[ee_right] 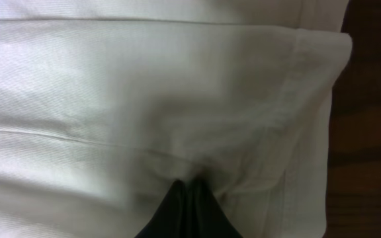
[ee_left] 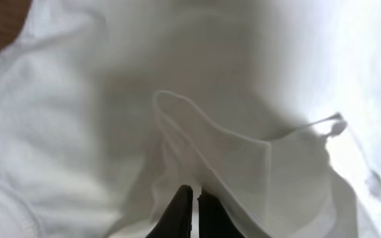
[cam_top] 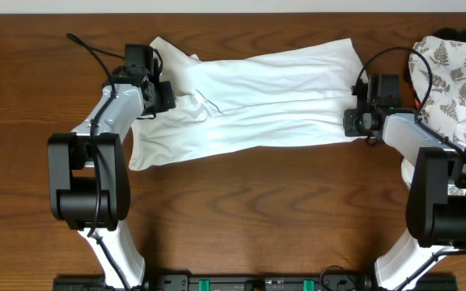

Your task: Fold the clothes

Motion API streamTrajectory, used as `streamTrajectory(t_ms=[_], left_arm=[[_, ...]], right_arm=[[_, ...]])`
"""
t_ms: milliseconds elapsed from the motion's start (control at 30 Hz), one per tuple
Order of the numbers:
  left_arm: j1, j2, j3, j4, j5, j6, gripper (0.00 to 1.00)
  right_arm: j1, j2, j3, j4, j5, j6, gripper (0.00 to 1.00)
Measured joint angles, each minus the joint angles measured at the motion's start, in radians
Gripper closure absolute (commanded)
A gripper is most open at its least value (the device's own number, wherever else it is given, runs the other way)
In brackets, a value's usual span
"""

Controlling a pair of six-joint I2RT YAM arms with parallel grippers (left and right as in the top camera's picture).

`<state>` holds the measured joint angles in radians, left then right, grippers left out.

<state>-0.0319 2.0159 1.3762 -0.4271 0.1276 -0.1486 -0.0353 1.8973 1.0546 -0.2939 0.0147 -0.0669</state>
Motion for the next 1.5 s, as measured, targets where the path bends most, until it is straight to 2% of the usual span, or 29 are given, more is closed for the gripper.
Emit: streamTrajectory(t_ms=[333,733,867,1000,1200,1500], left_arm=[[0.0,0.0,0.0,0.12,0.001,-0.003,0.89],[0.002,0.0,0.005,0.226,0.084,-0.008,0.86],[0.01,-0.015,0.036,0.166,0.078,-0.008,0.9],[0.01,-0.118,0.052,0.04,0.017,-0.01,0.94],[0.003,-0.247,0.09,-0.141,-0.022,-0.009,0.94],[-0.066,-0.12,0.032,-0.164,-0.025,-0.009,0.94]], right_arm=[[0.0,0.0,0.0,0.0,0.0,0.0,0.94],[0.0,0.004,0.0,0.023,0.005,0.0,0.92],[0.0,0.007,0.0,0.034,0.009,0.0,0.92],[0.0,0.008,0.0,0.037,0.009,0.0,0.93],[0.0,0.009,0.0,0.04,0.009,0.0,0.93],[0.0,0.01,0.0,0.043,0.009,0.0,0.93]])
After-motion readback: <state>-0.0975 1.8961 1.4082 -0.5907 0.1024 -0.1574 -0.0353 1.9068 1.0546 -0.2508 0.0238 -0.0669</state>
